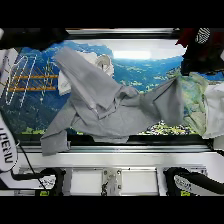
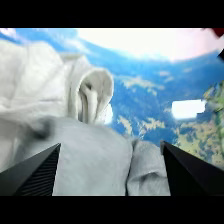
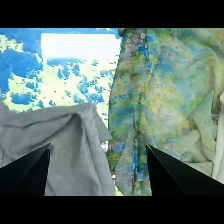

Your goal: Fold the clothes and pants, and hang the long-sleeved shirts on hangers.

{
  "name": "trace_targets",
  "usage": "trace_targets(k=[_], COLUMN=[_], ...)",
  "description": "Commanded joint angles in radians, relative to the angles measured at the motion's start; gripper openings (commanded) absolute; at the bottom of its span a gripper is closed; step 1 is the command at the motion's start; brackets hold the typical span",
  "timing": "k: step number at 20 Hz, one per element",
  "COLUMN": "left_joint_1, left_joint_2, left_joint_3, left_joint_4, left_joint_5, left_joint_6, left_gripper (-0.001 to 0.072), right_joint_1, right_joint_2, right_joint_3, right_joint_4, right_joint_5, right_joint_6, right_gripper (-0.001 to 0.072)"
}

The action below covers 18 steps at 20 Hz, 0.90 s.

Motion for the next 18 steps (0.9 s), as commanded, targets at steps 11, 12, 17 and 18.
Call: trace_targets(k=[11, 12, 17, 18], left_joint_1=[0.07, 0.069, 0.066, 0.066], left_joint_2=[0.254, 0.291, 0.388, 0.388], left_joint_3=[-0.964, -1.065, -1.37, -1.392], left_joint_4=[0.048, 0.04, -0.045, -0.081], left_joint_5=[0.021, 0.045, 0.236, 0.273], left_joint_6=[-0.011, -0.011, -0.015, -0.014], left_gripper=[0.0685, 0.0686, 0.0685, 0.0685], right_joint_1=[-0.08, -0.08, -0.08, -0.08], right_joint_2=[0.269, 0.283, 0.253, 0.235], right_joint_3=[-0.749, -0.83, -1.073, -1.098], right_joint_4=[0.361, 0.412, 0.685, 0.727], right_joint_5=[-0.133, -0.159, -0.329, -0.369], right_joint_6=[-0.034, -0.034, -0.034, -0.034], right_gripper=[0.0494, 0.0494, 0.0495, 0.0495])
